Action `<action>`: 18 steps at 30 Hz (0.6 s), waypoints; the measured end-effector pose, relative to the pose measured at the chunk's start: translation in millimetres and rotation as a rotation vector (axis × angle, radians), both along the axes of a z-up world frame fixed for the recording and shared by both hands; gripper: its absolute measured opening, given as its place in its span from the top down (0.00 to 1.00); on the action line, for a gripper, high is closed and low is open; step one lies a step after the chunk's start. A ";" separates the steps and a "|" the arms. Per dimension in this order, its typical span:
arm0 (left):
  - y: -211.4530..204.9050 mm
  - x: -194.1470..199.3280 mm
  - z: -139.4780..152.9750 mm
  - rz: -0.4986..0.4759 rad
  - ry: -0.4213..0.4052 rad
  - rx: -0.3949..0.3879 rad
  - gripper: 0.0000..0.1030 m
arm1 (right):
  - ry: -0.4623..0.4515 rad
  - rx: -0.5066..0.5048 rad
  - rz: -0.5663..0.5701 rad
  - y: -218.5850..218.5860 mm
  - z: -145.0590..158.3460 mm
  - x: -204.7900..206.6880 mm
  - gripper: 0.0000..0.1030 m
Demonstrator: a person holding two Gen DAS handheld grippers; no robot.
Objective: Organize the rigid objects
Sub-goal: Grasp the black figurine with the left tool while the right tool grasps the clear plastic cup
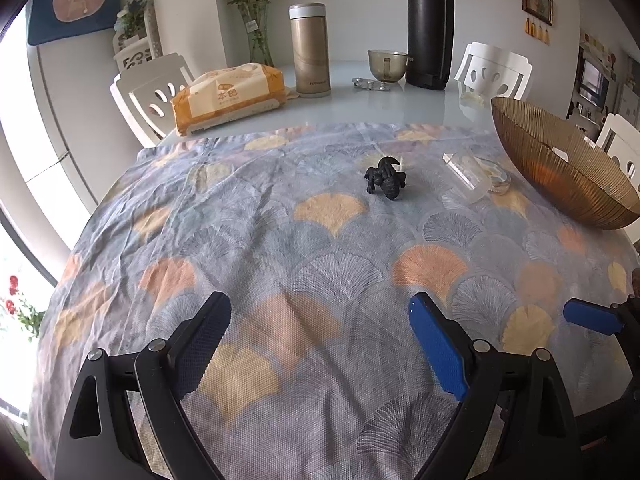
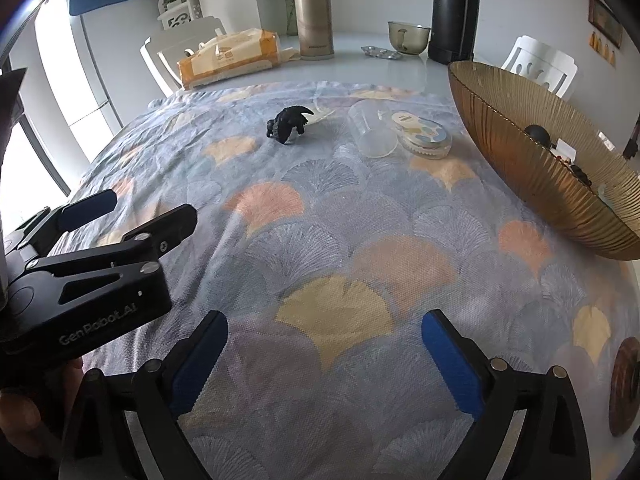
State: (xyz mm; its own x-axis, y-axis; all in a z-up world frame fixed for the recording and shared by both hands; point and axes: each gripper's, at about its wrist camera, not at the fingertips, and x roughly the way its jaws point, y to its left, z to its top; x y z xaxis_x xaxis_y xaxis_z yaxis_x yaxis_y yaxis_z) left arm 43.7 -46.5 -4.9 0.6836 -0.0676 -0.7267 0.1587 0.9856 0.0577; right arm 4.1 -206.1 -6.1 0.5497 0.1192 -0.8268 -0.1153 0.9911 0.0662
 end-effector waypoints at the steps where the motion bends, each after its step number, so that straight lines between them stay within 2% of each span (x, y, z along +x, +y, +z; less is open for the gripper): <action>1: 0.4 0.1 0.0 0.001 0.002 -0.001 0.12 | 0.000 0.004 0.000 -0.8 0.2 0.4 0.05; 4: 1.3 -0.4 0.6 0.001 0.000 -0.006 0.12 | -0.014 0.052 -0.020 -9.1 3.7 -0.2 0.05; 7: -1.0 0.3 -0.5 -0.008 0.006 0.001 0.12 | -0.043 0.143 -0.086 -30.3 9.1 -0.4 0.05; 10: -8.7 8.4 -5.9 -0.070 0.072 0.013 0.12 | -0.060 0.231 -0.180 -55.3 9.5 -0.9 0.05; 14: -13.4 39.2 -3.2 -0.201 0.214 -0.133 0.13 | -0.082 0.297 -0.253 -73.1 10.3 -4.4 0.05; 16: -20.0 56.9 7.4 -0.256 0.200 -0.175 0.13 | -0.095 0.323 -0.289 -80.9 10.6 -6.5 0.05; 18: -30.1 74.3 15.5 -0.300 0.146 -0.159 0.13 | -0.104 0.352 -0.319 -87.8 10.0 -5.9 0.05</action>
